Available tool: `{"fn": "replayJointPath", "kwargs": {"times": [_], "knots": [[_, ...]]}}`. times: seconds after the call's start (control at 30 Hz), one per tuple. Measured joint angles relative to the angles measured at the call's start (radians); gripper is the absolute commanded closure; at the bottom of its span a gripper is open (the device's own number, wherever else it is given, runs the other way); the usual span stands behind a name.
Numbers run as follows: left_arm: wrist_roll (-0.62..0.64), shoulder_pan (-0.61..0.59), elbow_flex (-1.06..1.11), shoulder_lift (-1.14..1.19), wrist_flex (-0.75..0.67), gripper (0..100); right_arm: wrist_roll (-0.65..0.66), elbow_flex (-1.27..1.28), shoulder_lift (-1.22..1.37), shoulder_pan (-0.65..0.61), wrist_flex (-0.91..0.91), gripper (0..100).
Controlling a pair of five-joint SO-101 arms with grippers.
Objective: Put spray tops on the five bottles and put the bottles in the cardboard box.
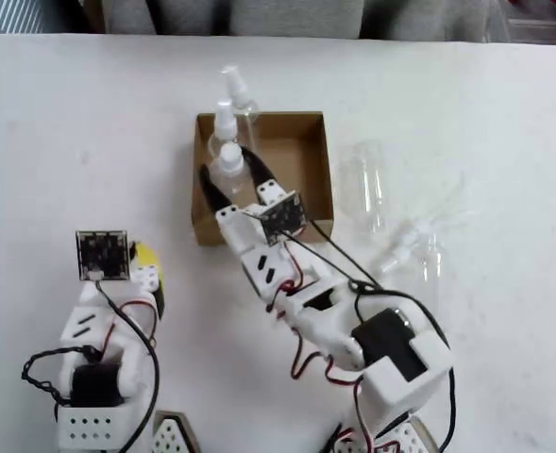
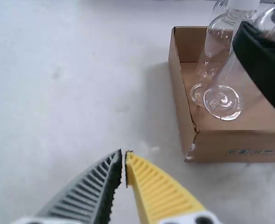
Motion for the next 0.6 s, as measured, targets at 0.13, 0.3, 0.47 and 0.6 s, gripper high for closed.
{"fn": "replayJointPath", "kwargs": {"times": [0.13,0.3,0.47,0.6], "knots": [[0.0,0.0,0.0,0.0,0.0,97,0.015,0.0,0.04,0.0,-0.002,94.7],[0.0,-0.005,0.0,0.0,0.0,97,0.015,0.0,0.063,0.0,-0.002,94.7],[0.0,-0.005,0.0,0.0,0.0,98,0.018,0.0,0.066,0.0,-0.003,94.3],[0.0,-0.005,0.0,0.0,0.0,98,0.018,-0.003,0.091,0.0,-0.003,94.3]]}}
